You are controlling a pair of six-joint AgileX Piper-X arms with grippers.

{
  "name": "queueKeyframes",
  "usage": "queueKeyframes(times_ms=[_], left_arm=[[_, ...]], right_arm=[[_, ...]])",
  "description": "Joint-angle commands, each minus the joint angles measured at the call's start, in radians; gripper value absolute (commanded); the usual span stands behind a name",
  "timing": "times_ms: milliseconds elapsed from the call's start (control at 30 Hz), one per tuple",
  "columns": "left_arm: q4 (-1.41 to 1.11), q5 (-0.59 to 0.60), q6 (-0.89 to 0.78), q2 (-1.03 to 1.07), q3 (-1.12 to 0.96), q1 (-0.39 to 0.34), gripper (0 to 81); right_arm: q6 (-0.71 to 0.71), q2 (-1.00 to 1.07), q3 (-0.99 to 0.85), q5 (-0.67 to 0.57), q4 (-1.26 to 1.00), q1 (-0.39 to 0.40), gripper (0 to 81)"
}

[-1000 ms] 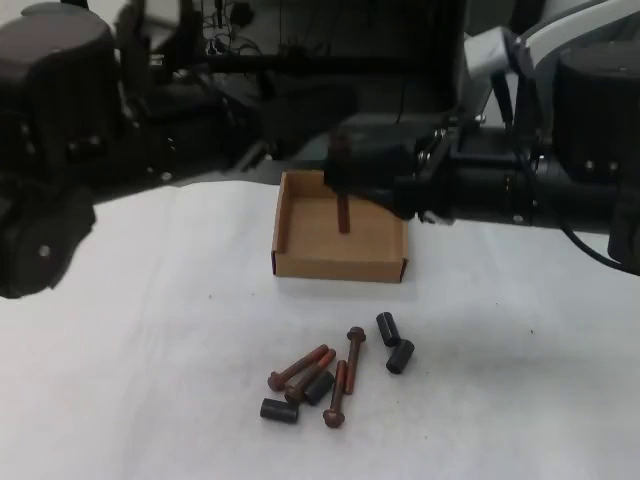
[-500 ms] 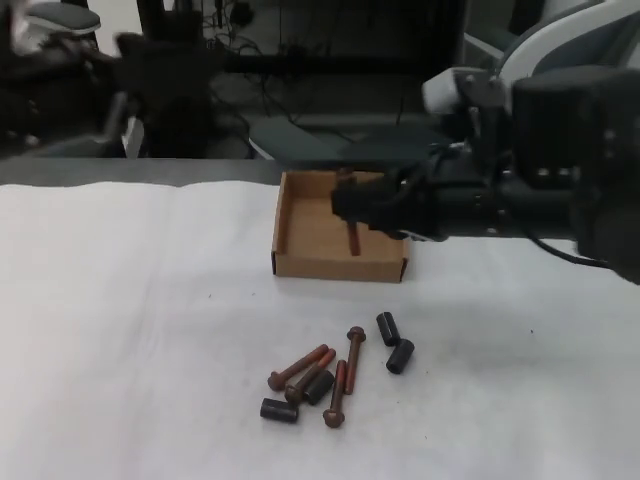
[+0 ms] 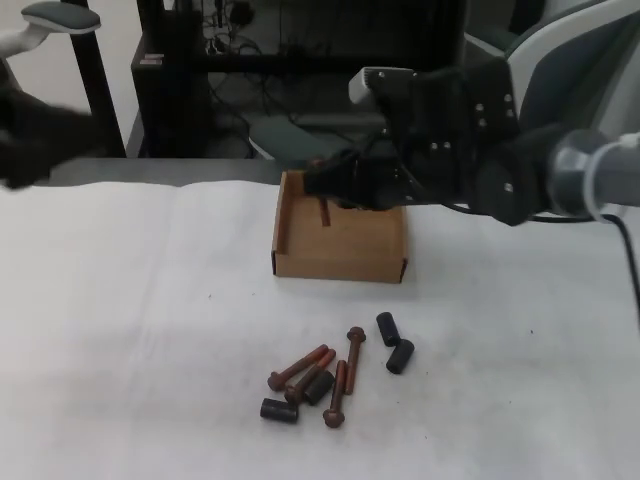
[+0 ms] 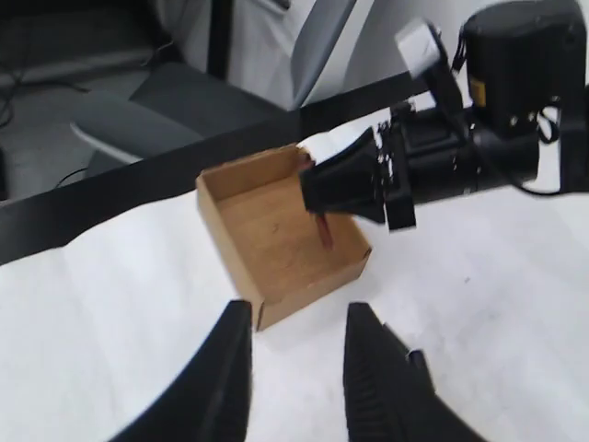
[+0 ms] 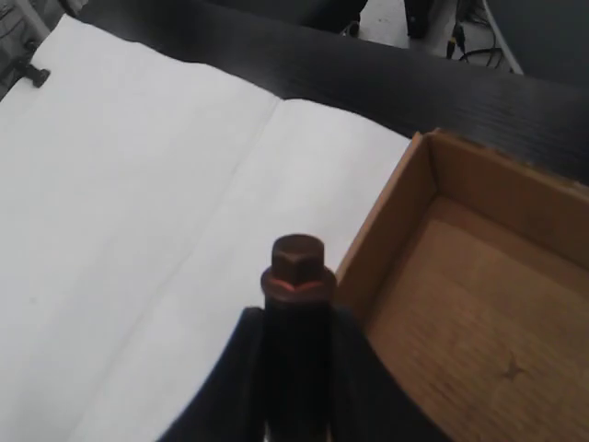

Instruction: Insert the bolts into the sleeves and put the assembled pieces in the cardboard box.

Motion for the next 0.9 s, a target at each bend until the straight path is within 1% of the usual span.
queueKeyframes(times_ms=[0, 133, 267, 400, 533, 767, 800, 833, 867], left_arm=[[0.051, -0.082, 0.069, -0.023, -0.006, 0.003, 34.6], [0.046, -0.116, 0.084, -0.023, -0.006, 0.003, 34.6], [0.046, -0.116, 0.126, -0.023, -0.006, 0.003, 34.6], [0.046, -0.116, 0.131, -0.023, -0.006, 0.003, 34.6], [0.046, -0.116, 0.131, -0.023, -0.006, 0.003, 34.6], [0.046, -0.116, 0.135, -0.023, -0.006, 0.003, 34.6], [0.046, -0.116, 0.135, -0.023, -0.006, 0.003, 34.6], [0.046, -0.116, 0.135, -0.023, -0.006, 0.003, 34.6], [0.046, -0.116, 0.135, -0.023, -0.006, 0.003, 34.6]], right_arm=[[0.005, 0.060, -0.091, 0.030, 0.059, -0.014, 0.6], [-0.006, 0.151, -0.230, 0.036, 0.190, -0.026, 0.6], [-0.007, 0.242, -0.368, 0.050, 0.306, -0.042, 0.6], [-0.007, 0.312, -0.465, 0.055, 0.392, -0.053, 0.6], [-0.008, 0.362, -0.515, 0.052, 0.452, -0.057, 0.6], [-0.010, 0.377, -0.529, 0.051, 0.498, -0.057, 0.0], [-0.010, 0.377, -0.535, 0.051, 0.498, -0.057, 2.4], [-0.010, 0.377, -0.540, 0.051, 0.498, -0.057, 7.3], [-0.010, 0.377, -0.547, 0.051, 0.504, -0.057, 14.8]])
